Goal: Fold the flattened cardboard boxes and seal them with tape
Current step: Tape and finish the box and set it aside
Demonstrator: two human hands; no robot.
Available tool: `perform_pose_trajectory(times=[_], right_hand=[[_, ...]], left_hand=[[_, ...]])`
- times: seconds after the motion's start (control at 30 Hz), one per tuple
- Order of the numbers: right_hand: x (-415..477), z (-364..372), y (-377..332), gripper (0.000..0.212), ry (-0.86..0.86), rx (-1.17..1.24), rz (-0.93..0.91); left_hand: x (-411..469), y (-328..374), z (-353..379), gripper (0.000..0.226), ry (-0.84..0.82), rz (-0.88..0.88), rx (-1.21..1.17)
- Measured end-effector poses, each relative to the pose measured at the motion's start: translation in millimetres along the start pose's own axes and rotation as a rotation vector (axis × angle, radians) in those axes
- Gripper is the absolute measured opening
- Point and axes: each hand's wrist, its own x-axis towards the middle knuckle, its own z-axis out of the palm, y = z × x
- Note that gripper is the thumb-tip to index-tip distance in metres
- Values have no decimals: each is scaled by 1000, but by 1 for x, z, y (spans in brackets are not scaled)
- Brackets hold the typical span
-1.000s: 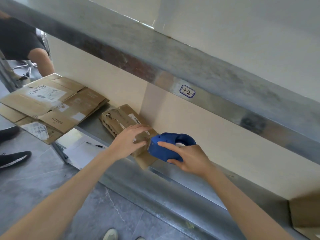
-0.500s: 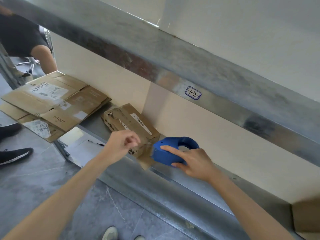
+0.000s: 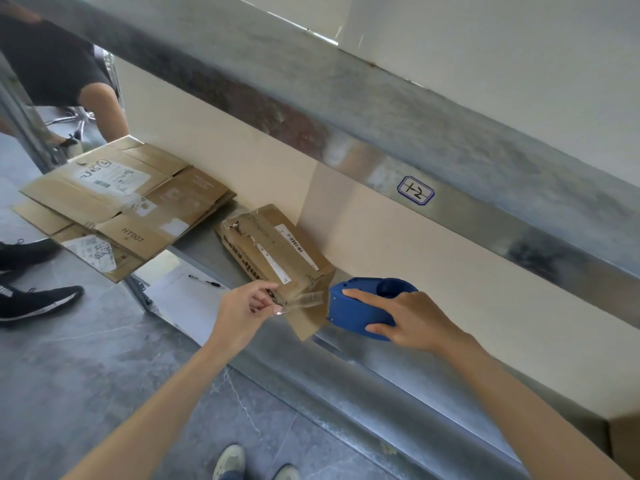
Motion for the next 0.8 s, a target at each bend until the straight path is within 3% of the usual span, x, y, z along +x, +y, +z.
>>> perform_pose_trajectory(times=[0.17, 0.8], right_hand=[[7, 0, 3, 80, -10, -22, 8], [19, 8, -1, 80, -30, -70, 74]], left_hand=[[5, -11, 4, 49, -7, 65, 11], [20, -52, 25, 29, 123, 353, 61]])
